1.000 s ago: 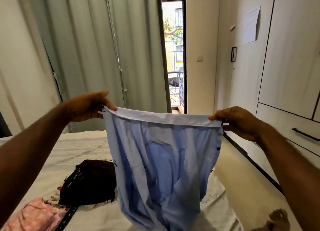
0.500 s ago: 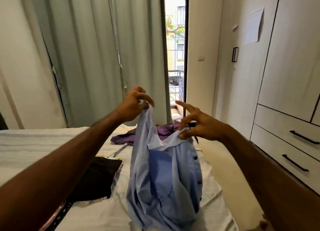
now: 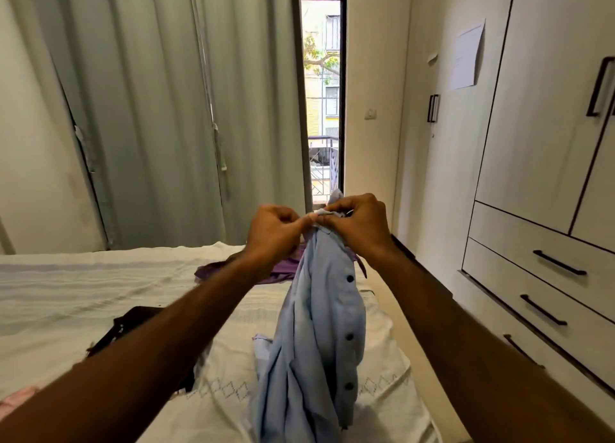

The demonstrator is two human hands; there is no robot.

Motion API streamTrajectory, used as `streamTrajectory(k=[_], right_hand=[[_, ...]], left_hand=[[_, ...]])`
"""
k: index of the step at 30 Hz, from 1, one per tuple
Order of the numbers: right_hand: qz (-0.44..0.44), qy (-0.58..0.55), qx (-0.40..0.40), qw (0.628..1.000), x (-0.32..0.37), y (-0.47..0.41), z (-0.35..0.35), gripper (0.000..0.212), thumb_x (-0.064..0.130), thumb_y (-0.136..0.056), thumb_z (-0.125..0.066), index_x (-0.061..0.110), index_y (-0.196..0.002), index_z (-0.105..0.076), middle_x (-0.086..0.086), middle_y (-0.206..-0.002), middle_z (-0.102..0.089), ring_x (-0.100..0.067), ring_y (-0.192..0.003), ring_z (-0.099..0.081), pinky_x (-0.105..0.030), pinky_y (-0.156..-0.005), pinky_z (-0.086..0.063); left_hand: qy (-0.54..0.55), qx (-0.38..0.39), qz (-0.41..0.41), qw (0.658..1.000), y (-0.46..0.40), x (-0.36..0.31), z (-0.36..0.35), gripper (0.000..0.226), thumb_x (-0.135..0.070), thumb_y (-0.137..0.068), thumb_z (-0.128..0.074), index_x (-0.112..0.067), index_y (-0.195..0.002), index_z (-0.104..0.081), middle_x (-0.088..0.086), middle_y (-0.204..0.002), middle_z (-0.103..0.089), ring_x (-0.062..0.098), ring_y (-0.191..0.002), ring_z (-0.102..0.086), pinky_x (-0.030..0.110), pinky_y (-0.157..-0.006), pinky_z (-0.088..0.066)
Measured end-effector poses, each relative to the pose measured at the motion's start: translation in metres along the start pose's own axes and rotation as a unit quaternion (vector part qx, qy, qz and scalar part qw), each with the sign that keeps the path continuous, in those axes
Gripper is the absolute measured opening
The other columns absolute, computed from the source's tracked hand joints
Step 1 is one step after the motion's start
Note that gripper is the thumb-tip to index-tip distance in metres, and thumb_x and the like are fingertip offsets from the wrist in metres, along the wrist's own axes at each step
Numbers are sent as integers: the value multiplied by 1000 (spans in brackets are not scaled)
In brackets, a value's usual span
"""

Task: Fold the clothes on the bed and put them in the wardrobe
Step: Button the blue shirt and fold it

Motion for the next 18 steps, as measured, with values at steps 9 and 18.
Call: streamTrajectory(k=[9,18], right_hand=[[-166,-238,103,952,-3,-6,-17,26,26,-100,-61,5,-104,-76,-11,-101,-76,-25,-94,-74,-41,-81,-63],[-104,-61,26,992,-18,-60,66,61,3,-78,-83,14,-130,-53,-11,-106,-67,-26,-95,-70,-40,-76,-63]], left_hand=[[181,-31,99,978,-1,18,-30,37,-43,-84,-75,-9,-98,-74,8,-89,-76,21,-81,-75,33,-71,-62],[148,-57,84,984,-65,31,70,22,2,-97,-57,-14,-87,-70,6,-74,-66,17,-62,-59,25,-53,-50]])
Point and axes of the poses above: each hand's wrist, its own y-axis away from the middle knuckle, its own z-axis out of the back of the hand, x = y × z, the point moved 5 cm from there along -y, towards the middle knuckle
